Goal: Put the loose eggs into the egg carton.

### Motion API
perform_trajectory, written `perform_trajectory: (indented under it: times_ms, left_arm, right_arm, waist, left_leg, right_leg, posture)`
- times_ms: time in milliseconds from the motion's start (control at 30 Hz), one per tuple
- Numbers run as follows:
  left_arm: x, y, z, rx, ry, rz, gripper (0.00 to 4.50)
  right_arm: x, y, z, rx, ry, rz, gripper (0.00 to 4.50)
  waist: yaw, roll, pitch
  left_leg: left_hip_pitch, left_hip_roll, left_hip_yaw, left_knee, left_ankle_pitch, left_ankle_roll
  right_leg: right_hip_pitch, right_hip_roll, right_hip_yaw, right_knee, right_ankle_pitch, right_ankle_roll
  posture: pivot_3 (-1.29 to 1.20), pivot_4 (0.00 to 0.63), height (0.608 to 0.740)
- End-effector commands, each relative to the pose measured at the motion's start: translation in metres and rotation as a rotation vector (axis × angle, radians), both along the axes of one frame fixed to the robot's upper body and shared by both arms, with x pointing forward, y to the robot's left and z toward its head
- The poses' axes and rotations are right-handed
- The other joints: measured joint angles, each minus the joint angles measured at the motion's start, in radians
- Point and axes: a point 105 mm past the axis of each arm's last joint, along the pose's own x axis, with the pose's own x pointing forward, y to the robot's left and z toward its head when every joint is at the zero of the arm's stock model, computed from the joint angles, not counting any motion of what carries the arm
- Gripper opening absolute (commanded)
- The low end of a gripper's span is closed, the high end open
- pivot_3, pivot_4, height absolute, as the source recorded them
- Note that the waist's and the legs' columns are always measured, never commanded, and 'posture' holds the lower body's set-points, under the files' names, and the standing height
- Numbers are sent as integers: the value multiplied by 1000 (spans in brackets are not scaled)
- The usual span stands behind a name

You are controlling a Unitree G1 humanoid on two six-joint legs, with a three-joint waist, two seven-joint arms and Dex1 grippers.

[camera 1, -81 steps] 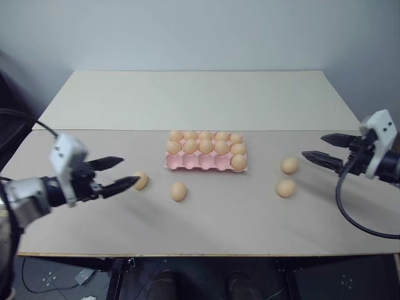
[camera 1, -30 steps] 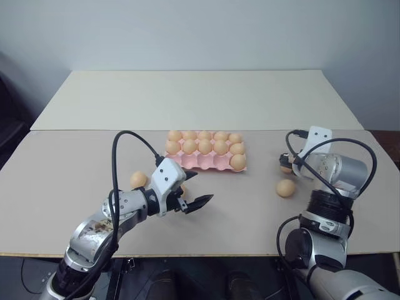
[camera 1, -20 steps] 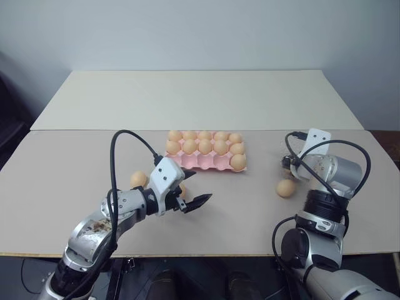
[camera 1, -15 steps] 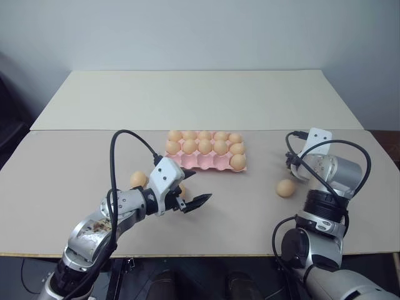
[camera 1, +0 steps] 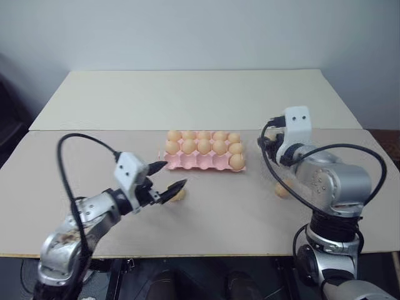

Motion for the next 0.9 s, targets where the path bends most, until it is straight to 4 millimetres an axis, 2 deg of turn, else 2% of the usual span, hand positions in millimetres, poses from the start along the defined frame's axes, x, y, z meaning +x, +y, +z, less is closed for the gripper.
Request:
perform_trajectory:
  times_ms: [33, 100, 200, 333, 567, 700, 900]
  left_arm:
    - [-12, 5, 19, -9, -62, -32, 4101]
    - [-12, 10, 18, -1, -55, -21, 4101]
    - [-12, 11, 17, 4, -50, -14, 4101]
    - [-11, 5, 16, -10, -51, -14, 4101]
    - [-12, -3, 13, -27, -43, -18, 4101]
    - [-14, -5, 12, -31, -37, -23, 4101]
    - [-14, -5, 12, -31, -35, -22, 4101]
  right_arm:
    - [-12, 22, 20, 5, -58, 185, 1636]
    - [-14, 31, 17, -9, -41, 242, 1633]
    - [-7, 39, 8, -51, -26, 246, 1632]
    - [1, 57, -1, -65, -7, 271, 1629]
    - [1, 88, -16, -76, 17, 361, 1604]
    - [1, 94, -24, -69, 41, 377, 1603]
    - [4, 96, -23, -40, 42, 376, 1585]
  waist:
    - [2, 0, 0]
    - [2, 0, 0]
    - [2, 0, 0]
    - [0, 0, 0]
    - [1, 0, 0]
    - [1, 0, 0]
    - [0, 0, 0]
  left_leg:
    - [0, 0, 0, 0, 0, 0]
    - [0, 0, 0, 0, 0, 1]
    - [0, 0, 0, 0, 0, 1]
    - [0, 0, 0, 0, 0, 1]
    - [-1, 0, 0, 0, 0, 0]
    - [0, 0, 0, 0, 0, 0]
    - [0, 0, 0, 0, 0, 0]
  right_leg:
    - [0, 0, 0, 0, 0, 0]
    - [1, 0, 0, -1, 0, 0]
    - [0, 0, 0, 0, 0, 0]
    - [0, 0, 0, 0, 0, 0]
    - [-1, 0, 0, 0, 0, 0]
    - [0, 0, 0, 0, 0, 0]
    - [0, 0, 0, 0, 0, 0]
  posture:
    - [0, 150, 740]
    - [0, 150, 740]
    - [0, 150, 740]
    - [0, 150, 740]
    - [0, 150, 740]
    - [0, 150, 740]
    - [0, 150, 740]
